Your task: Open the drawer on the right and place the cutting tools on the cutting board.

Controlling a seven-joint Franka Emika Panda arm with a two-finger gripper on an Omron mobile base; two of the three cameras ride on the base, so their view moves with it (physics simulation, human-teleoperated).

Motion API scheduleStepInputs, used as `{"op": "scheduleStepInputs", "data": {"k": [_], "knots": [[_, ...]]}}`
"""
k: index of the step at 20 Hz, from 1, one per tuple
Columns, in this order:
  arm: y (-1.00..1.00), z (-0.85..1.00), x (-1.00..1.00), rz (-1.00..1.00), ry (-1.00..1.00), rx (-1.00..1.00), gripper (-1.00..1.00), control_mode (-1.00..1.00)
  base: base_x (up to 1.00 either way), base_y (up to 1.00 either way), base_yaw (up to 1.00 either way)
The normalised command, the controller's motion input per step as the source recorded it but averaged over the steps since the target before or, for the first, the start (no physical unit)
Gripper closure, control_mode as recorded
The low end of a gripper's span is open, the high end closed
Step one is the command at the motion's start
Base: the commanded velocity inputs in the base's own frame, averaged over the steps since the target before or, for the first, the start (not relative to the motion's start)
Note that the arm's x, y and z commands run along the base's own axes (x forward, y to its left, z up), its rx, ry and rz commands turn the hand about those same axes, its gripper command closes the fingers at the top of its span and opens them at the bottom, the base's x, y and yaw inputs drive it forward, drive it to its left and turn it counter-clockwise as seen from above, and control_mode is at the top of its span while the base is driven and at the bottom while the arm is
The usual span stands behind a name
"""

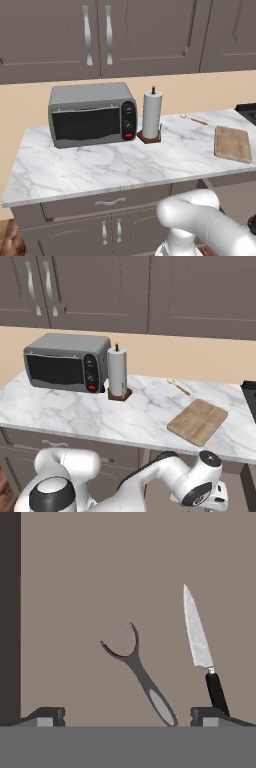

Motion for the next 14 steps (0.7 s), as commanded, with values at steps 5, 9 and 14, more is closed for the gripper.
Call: {"op": "scheduleStepInputs", "data": {"k": [5, 9, 14], "knots": [[-0.63, -0.14, -0.02, 0.0, 0.0, 0.0, -1.0, -1.0, 0.0, 0.0, 0.0], [-0.3, -0.24, -0.09, 0.0, 0.0, 0.0, -1.0, -1.0, 0.0, 0.0, 0.0], [-0.16, -0.31, -0.16, 0.0, 0.0, 0.0, -1.0, -1.0, 0.0, 0.0, 0.0]]}}
